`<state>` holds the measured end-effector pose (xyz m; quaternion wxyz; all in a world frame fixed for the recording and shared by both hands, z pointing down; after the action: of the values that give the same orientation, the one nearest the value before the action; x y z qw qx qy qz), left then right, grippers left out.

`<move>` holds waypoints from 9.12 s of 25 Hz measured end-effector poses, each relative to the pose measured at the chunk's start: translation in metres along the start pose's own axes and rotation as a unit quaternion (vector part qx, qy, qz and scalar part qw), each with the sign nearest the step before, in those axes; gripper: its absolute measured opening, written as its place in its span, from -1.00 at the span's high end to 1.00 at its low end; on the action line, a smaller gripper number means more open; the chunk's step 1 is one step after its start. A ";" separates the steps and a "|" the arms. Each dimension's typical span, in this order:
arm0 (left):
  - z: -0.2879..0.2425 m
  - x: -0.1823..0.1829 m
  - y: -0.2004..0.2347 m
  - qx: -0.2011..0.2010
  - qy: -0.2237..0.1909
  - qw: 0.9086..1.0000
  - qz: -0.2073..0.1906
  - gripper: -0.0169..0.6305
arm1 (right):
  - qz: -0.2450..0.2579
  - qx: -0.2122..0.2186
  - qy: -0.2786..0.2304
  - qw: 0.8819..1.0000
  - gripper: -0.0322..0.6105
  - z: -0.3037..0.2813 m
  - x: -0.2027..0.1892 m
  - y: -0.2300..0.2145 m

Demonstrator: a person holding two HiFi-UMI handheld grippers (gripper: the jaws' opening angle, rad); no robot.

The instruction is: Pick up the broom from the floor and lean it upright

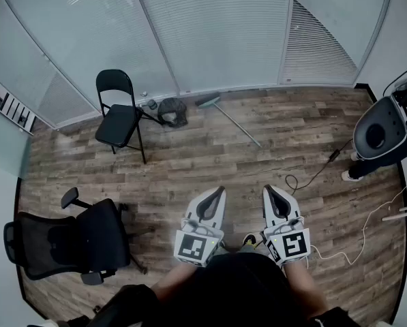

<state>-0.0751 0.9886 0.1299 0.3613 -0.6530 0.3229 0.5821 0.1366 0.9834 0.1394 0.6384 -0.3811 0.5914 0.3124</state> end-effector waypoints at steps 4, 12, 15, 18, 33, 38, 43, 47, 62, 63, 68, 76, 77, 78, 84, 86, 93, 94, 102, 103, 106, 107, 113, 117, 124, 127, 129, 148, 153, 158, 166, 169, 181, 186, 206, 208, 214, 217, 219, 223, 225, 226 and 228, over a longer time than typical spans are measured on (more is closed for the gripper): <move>0.007 -0.001 0.000 0.011 0.002 1.000 0.014 0.89 | 0.005 0.004 -0.002 1.000 0.85 0.006 -0.001 0.004; 0.021 -0.001 0.007 0.003 -0.004 0.999 0.034 0.89 | -0.001 -0.006 0.006 1.000 0.85 0.010 -0.005 0.016; 0.026 0.001 0.012 0.010 -0.002 1.000 0.020 0.89 | -0.011 -0.005 0.001 1.000 0.85 0.010 -0.005 0.020; 0.040 0.000 0.016 0.017 -0.002 1.000 0.022 0.89 | -0.018 -0.005 0.000 1.000 0.85 0.013 -0.009 0.029; 0.055 -0.024 0.065 0.023 -0.009 0.999 0.047 0.89 | 0.008 -0.015 0.015 1.000 0.85 -0.005 -0.018 0.052; 0.040 -0.025 0.071 0.025 -0.016 0.999 0.032 0.89 | 0.013 -0.016 0.012 1.000 0.85 -0.017 -0.020 0.040; 0.006 -0.020 0.070 0.033 -0.004 0.999 0.023 0.89 | -0.001 -0.014 0.008 1.000 0.85 -0.036 -0.019 0.003; -0.041 -0.010 0.067 0.025 -0.006 1.000 0.016 0.89 | -0.021 -0.016 -0.002 1.000 0.85 -0.052 -0.017 -0.045; -0.181 0.009 0.049 0.035 0.032 0.999 -0.025 0.89 | -0.082 -0.010 -0.011 0.997 0.85 -0.111 -0.029 -0.185; -0.185 0.008 0.049 0.034 0.032 0.999 -0.029 0.89 | -0.084 -0.008 -0.010 0.996 0.85 -0.114 -0.029 -0.188; -0.193 0.007 0.050 0.028 0.038 0.997 -0.054 0.89 | -0.083 -0.003 -0.006 0.996 0.85 -0.126 -0.029 -0.194; -0.209 0.001 0.078 0.037 0.028 0.999 -0.025 0.89 | -0.085 0.004 -0.010 0.996 0.85 -0.163 -0.024 -0.200; -0.212 -0.001 0.083 0.036 0.028 0.999 -0.025 0.89 | -0.085 0.004 -0.009 0.996 0.85 -0.169 -0.024 -0.201; -0.216 -0.003 0.090 0.036 0.027 0.999 -0.025 0.89 | -0.084 0.003 -0.008 0.996 0.85 -0.178 -0.024 -0.203; -0.250 -0.012 0.139 0.027 0.020 0.999 -0.010 0.89 | -0.065 0.020 -0.006 0.998 0.85 -0.244 -0.015 -0.205; -0.262 -0.012 0.152 0.023 0.015 1.000 -0.008 0.89 | -0.057 0.028 -0.004 0.998 0.85 -0.264 -0.010 -0.206; -0.293 -0.017 0.208 0.027 0.004 1.000 0.017 0.89 | -0.057 0.029 0.009 0.998 0.85 -0.327 -0.006 -0.208; -0.297 -0.018 0.214 0.025 0.003 0.999 0.020 0.89 | -0.064 0.026 0.009 0.998 0.85 -0.333 -0.007 -0.209; -0.319 -0.020 0.238 0.014 -0.008 0.999 0.028 0.89 | -0.058 0.018 0.012 0.998 0.85 -0.361 -0.006 -0.212; -0.322 -0.021 0.239 0.013 -0.009 0.999 0.030 0.89 | -0.054 0.018 0.014 0.998 0.85 -0.364 -0.006 -0.214; -0.329 -0.021 0.246 0.017 -0.010 0.999 0.036 0.89 | -0.052 0.021 0.018 0.998 0.85 -0.373 -0.006 -0.217; -0.332 -0.022 0.249 0.019 -0.008 0.999 0.038 0.89 | -0.054 0.022 0.020 0.998 0.85 -0.376 -0.006 -0.218; -0.362 -0.021 0.256 0.023 -0.002 0.999 0.037 0.89 | -0.070 0.025 0.025 0.997 0.85 -0.396 -0.010 -0.241; -0.393 -0.014 0.264 0.027 -0.002 0.999 0.033 0.89 | -0.067 0.028 0.021 0.997 0.85 -0.417 -0.008 -0.265; -0.460 -0.003 0.269 0.030 0.003 0.999 0.016 0.89 | -0.076 0.030 0.004 0.997 0.85 -0.449 0.000 -0.322; -0.487 0.002 0.266 0.025 0.007 1.000 0.003 0.89 | -0.081 0.032 0.001 0.996 0.85 -0.460 -0.001 -0.345; -0.498 0.003 0.264 0.026 0.014 1.000 0.001 0.89 | -0.088 0.033 0.000 0.996 0.85 -0.465 -0.003 -0.357; -0.564 0.008 0.266 0.003 0.020 1.000 -0.001 0.89 | -0.108 0.027 0.004 0.994 0.85 -0.495 -0.009 -0.411; -0.590 -0.003 0.292 -0.015 0.019 1.000 0.008 0.89 | -0.101 0.020 0.016 0.995 0.85 -0.521 -0.015 -0.422; -0.618 -0.015 0.337 -0.022 0.023 0.999 0.022 0.89 | -0.097 0.013 0.034 0.995 0.85 -0.571 -0.020 -0.426; -0.676 -0.047 0.405 -0.047 0.017 0.997 0.062 0.89 | -0.059 0.005 0.095 0.994 0.85 -0.648 -0.034 -0.436; -0.698 -0.071 0.424 -0.057 0.045 0.995 0.070 0.89 | -0.040 0.002 0.126 0.991 0.85 -0.668 -0.046 -0.449; -0.798 -0.183 0.387 -0.147 0.149 0.976 0.053 0.89 | -0.052 -0.010 0.278 0.959 0.85 -0.673 -0.177 -0.554; -0.821 -0.289 0.352 -0.140 0.225 0.963 0.056 0.88 | -0.065 0.018 0.353 0.933 0.85 -0.671 -0.290 -0.586; -0.823 -0.701 0.238 -0.186 0.338 0.919 0.086 0.88 | -0.062 0.105 0.571 0.812 0.58 -0.594 -0.738 -0.600; -0.820 -0.741 0.237 -0.189 0.346 0.915 0.086 0.88 | -0.066 0.102 0.576 0.809 0.58 -0.587 -0.778 -0.601; -0.812 -0.830 0.227 -0.192 0.352 0.913 0.077 0.88 | -0.047 0.112 0.593 0.796 0.58 -0.568 -0.869 -0.605; -0.808 -0.863 0.222 -0.197 0.351 0.912 0.078 0.88 | -0.036 0.110 0.600 0.791 0.58 -0.562 -0.905 -0.604; -0.808 -0.883 0.220 -0.199 0.349 0.912 0.081 0.88 | -0.032 0.103 0.610 0.785 0.58 -0.560 -0.925 -0.606; -0.804 -0.912 0.222 -0.195 0.350 0.912 0.088 0.88 | -0.028 0.089 0.623 0.777 0.58 -0.559 -0.957 -0.609; -0.804 -0.921 0.224 -0.194 0.352 0.911 0.093 0.88 | -0.024 0.087 0.636 0.767 0.58 -0.559 -0.970 -0.612; -0.804 -0.925 0.226 -0.192 0.352 0.911 0.096 0.88 | -0.022 0.087 0.641 0.762 0.58 -0.559 -0.976 -0.612; -0.805 -0.931 0.229 -0.187 0.354 0.911 0.099 0.88 | -0.022 0.090 0.648 0.756 0.58 -0.560 -0.987 -0.612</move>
<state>0.0504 0.1862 1.0819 0.0349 -0.8364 0.3778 0.3956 0.2624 0.2405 1.1852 0.1401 -0.4461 0.8805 -0.0783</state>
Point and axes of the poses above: the fingertips, and each gripper's own axes: z backward along the fingers, y to its left, x out of its top, the point moved 10 cm from there along z, backward along the fingers, and after that the axes turned 5 degrees about -z, right-handed, at the moved point
